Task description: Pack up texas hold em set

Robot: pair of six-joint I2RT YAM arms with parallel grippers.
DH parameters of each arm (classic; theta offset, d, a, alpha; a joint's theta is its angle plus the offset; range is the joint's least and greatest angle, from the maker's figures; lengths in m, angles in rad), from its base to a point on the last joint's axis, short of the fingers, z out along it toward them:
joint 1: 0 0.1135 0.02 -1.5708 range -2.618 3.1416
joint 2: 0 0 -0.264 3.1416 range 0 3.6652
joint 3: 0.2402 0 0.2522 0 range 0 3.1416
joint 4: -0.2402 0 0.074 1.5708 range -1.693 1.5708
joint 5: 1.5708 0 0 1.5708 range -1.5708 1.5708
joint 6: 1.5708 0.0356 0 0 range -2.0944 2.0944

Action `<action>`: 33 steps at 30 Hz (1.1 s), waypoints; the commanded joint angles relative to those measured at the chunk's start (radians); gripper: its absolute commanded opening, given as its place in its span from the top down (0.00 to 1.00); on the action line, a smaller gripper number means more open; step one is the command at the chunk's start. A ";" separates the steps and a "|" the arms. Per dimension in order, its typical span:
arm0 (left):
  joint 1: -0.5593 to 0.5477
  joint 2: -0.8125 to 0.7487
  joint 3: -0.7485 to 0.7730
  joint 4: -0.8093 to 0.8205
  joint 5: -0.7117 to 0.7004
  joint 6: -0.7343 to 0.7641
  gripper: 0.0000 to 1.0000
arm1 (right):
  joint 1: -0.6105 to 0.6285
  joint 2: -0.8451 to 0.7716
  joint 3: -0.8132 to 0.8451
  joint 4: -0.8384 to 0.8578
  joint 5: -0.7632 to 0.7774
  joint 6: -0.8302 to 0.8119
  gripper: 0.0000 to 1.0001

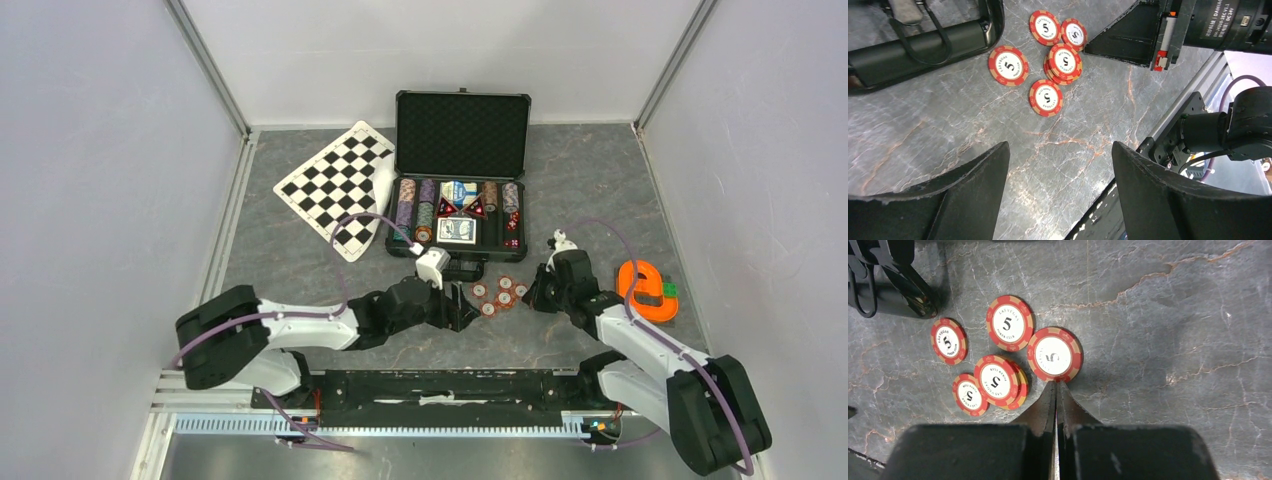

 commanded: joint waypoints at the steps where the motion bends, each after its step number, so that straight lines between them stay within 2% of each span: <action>1: -0.001 -0.114 -0.037 -0.046 -0.076 0.066 0.18 | -0.010 0.030 0.025 -0.058 0.071 -0.043 1.00; 4: 0.009 -0.181 -0.063 -0.108 -0.093 0.093 0.17 | -0.016 0.040 0.060 -0.098 0.117 -0.064 1.00; 5: 0.020 -0.205 -0.073 -0.136 -0.094 0.101 0.17 | -0.018 0.041 0.081 -0.127 0.134 -0.079 0.97; 9: 0.088 -0.350 -0.122 -0.234 -0.094 0.172 0.16 | -0.018 -0.014 0.130 -0.241 0.178 -0.088 0.50; 10: 0.108 -0.397 -0.136 -0.256 -0.096 0.194 0.15 | -0.018 -0.034 0.136 -0.261 0.175 -0.085 0.34; 12: 0.143 -0.476 -0.160 -0.289 -0.098 0.233 0.14 | -0.017 -0.058 0.155 -0.310 0.182 -0.073 0.21; 14: 0.166 -0.544 -0.187 -0.304 -0.104 0.266 0.14 | -0.017 -0.062 0.194 -0.385 0.214 -0.036 0.19; 16: 0.177 -0.603 -0.209 -0.300 -0.106 0.284 0.13 | -0.017 -0.057 0.238 -0.457 0.243 0.026 0.12; 20: 0.178 -0.671 -0.241 -0.268 -0.079 0.309 0.13 | 0.020 -0.003 0.353 -0.635 0.320 0.242 0.02; 26: 0.178 -0.712 -0.250 -0.271 -0.040 0.315 0.11 | 0.204 0.139 0.517 -0.693 0.354 0.398 0.02; 33: 0.178 -0.748 -0.270 -0.273 -0.003 0.292 0.10 | 0.317 0.351 0.645 -0.733 0.371 0.487 0.03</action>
